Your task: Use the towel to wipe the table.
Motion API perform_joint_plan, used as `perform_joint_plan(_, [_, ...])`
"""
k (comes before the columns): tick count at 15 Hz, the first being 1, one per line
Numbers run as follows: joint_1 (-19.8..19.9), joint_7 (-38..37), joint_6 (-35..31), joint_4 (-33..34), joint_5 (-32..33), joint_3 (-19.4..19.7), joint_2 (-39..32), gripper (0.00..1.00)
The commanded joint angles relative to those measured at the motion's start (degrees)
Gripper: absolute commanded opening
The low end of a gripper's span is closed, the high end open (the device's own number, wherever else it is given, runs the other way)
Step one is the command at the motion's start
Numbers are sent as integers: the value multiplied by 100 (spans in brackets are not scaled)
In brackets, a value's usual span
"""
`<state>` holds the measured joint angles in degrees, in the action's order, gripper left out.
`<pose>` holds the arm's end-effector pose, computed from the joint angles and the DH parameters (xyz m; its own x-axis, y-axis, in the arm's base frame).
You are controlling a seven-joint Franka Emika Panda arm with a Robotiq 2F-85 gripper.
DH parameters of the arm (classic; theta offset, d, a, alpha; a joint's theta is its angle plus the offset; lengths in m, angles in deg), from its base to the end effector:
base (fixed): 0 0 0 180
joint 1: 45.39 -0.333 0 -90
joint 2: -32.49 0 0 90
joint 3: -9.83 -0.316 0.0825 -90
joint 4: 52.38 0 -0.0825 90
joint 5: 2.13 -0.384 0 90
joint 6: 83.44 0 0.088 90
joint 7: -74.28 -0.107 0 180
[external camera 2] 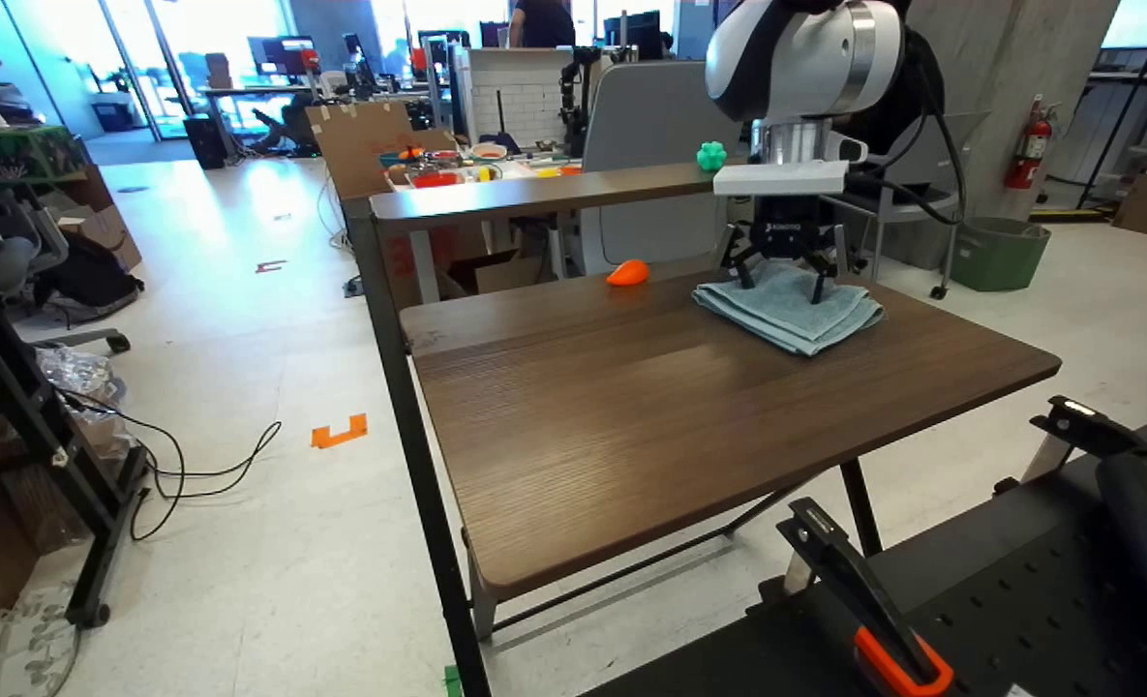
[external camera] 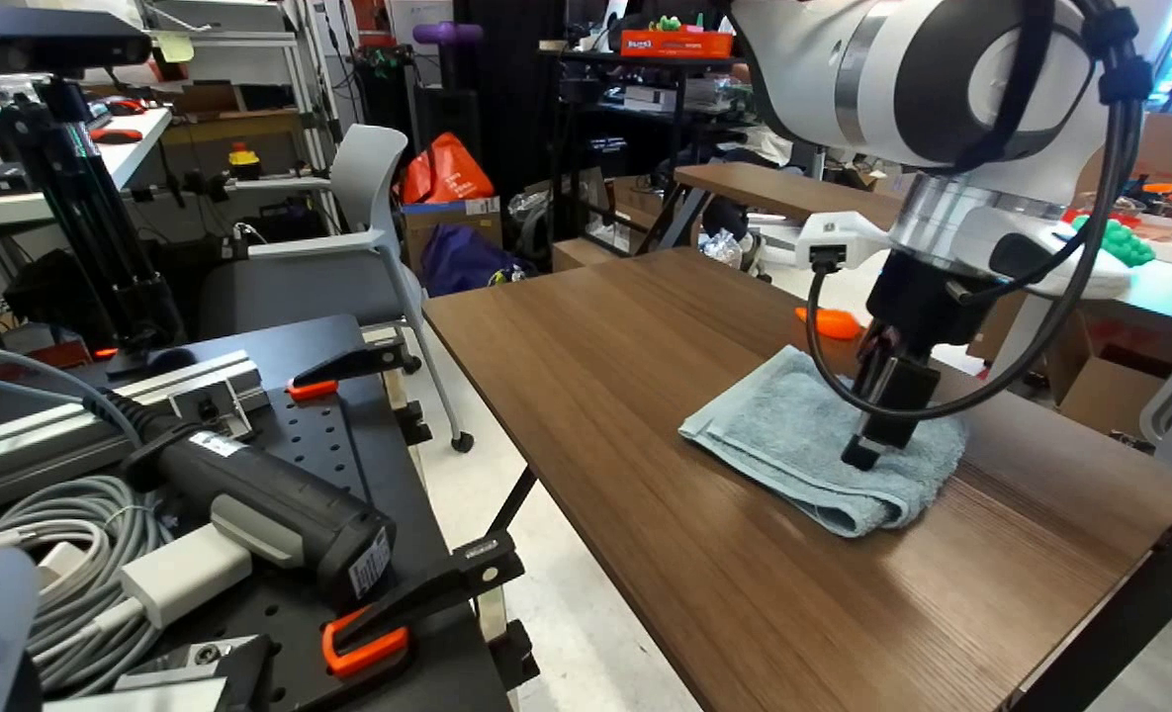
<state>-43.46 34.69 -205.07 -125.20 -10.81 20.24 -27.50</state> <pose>0.7110 -0.1191 0.1045 0.5941 -0.7971 -0.1076 -0.7835 -0.6038 0.1469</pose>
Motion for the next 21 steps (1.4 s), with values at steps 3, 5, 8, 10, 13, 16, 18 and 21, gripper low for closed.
perform_joint_plan(3, [8,-206,-401,-9,101,60,-17,100])
perform_joint_plan(5, [10,-206,-397,-5,101,58,-17,100])
perform_joint_plan(8, [10,-206,-397,-5,101,58,-17,100])
perform_joint_plan(10, [10,-206,-396,-5,101,58,-17,100])
perform_joint_plan(13, [-214,-554,-769,-145,245,274,-18,100])
perform_joint_plan(16, [-702,-1334,-1325,-317,754,691,-211,100])
perform_joint_plan(18, [-1067,-1819,-1400,-457,1198,897,-383,100])
perform_joint_plan(21, [-1602,-2262,-1404,-713,1927,1042,-487,100])
